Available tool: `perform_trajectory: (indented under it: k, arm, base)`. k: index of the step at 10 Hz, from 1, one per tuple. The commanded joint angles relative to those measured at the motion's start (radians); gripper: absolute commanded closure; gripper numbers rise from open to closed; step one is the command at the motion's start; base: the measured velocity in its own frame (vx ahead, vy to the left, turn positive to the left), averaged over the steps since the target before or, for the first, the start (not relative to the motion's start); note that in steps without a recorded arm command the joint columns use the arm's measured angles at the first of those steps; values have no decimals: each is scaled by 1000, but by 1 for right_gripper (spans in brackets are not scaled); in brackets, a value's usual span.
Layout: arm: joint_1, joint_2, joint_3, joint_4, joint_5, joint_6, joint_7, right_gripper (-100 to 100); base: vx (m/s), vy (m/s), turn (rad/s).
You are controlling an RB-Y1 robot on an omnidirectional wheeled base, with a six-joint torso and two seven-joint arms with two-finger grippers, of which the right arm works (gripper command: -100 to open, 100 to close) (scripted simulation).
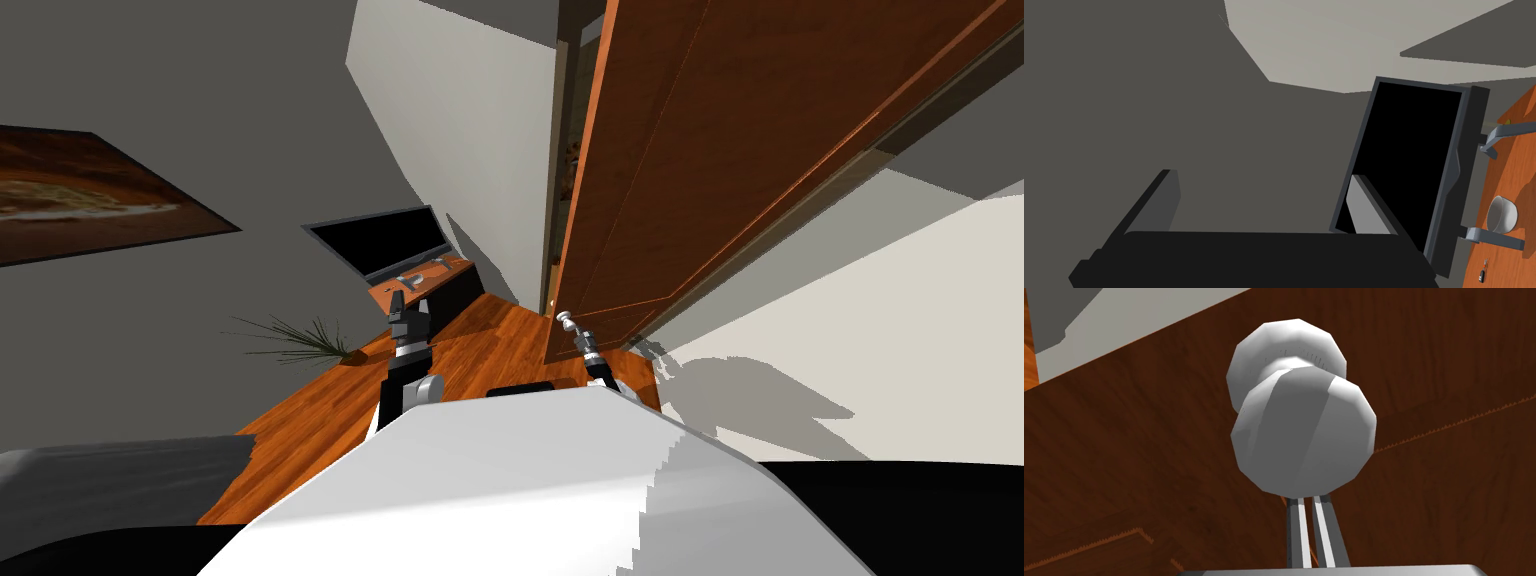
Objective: Pull the door open
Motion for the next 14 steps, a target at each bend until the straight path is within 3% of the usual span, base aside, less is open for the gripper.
perform_trajectory:
  k: [1,2,5,8,10,13,14]
  arm:
    - [-18,16,17,-12,8,-29,-5,100]
    - [-14,2,7,24,-19,-7,-45,-100]
    - [-8,0,20,12,-55,4,-125,-100]
    - [-6,-1,25,7,-70,8,-164,-100]
    - [-1,-2,37,-5,-105,18,-226,-100]
    - [-1,-2,37,-5,-105,18,-242,-100]
    - [2,-3,44,-11,-124,24,-283,-100]
  base:
    - [-4,6,-20]
    - [-20,-47,46]
    - [-68,-37,56]
    - [-41,-18,39]
    - [-39,-27,86]
    - [-27,-7,16]
    - [-32,-5,82]
